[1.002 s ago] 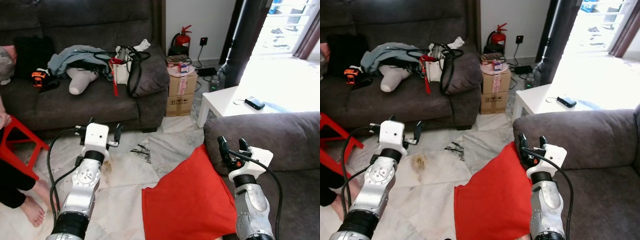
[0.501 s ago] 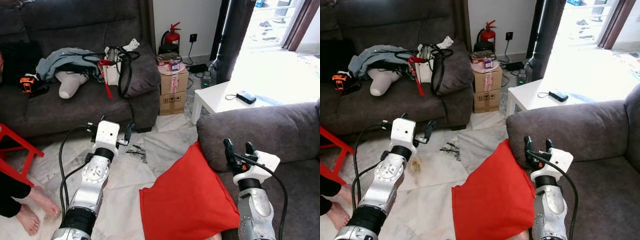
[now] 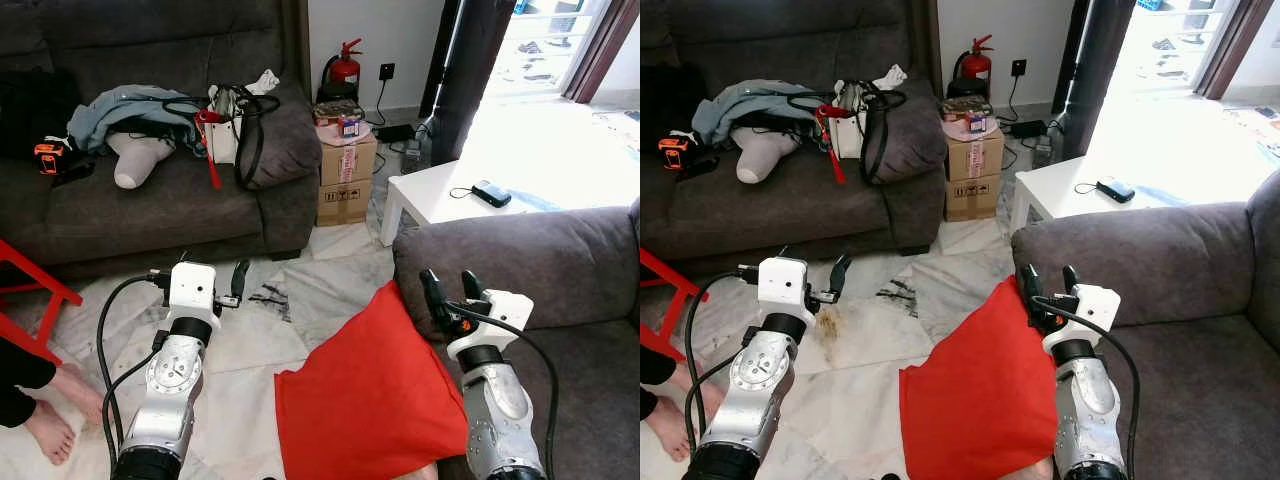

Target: Move the pillow to the sofa from floor

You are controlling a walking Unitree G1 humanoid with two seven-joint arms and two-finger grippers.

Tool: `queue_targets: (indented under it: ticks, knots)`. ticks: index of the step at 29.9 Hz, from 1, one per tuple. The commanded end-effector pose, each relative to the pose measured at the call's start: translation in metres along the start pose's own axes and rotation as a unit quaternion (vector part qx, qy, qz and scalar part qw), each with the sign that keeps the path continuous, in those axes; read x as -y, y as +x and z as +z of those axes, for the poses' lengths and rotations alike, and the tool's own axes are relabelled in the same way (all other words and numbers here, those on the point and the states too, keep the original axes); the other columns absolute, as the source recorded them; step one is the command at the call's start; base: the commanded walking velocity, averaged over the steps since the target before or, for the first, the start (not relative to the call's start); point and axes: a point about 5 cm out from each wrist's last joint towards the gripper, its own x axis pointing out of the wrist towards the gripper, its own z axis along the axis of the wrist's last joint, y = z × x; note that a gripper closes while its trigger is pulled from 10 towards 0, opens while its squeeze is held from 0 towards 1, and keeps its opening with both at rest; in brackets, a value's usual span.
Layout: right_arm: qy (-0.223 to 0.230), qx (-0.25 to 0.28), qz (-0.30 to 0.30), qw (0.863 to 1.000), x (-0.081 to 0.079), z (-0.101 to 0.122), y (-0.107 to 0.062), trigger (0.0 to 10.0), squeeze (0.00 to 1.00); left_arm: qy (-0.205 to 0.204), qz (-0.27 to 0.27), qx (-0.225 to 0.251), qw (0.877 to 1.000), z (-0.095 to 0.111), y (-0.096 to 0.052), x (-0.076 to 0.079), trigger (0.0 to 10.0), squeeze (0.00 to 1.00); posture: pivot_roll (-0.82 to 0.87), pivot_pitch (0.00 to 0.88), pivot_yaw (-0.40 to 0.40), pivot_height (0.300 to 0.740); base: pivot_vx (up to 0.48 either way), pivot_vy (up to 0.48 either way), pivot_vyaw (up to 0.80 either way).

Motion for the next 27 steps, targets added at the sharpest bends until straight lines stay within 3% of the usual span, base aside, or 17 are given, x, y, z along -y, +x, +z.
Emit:
queue_targets:
  ticks: [1,21,27]
  knots:
    - [0.003,0.01,0.02,1.0,-0.005,0.0059,0.0045,10.0,0.0,-0.007,0.006,0.005,1.0,0.0036,-0.0004,-0.0017,10.0,0.0,-0.05,0.065,0.035,0.74,0.0,0.0,0.0]
    - [-0.005,-0.006,0.018,1.0,-0.0058,0.002,0.0031,10.0,0.0,-0.016,-0.001,0.006,1.0,0.0039,0.0049,0.0026,10.0,0.0,-0.06,0.06,0.042,0.74,0.0,0.0,0.0]
    - [-0.007,-0.008,0.018,1.0,-0.0062,0.0023,0.005,10.0,0.0,-0.016,0.002,0.005,1.0,0.0039,0.0043,0.0018,10.0,0.0,-0.06,0.077,0.038,0.704,0.0,0.0,0.0]
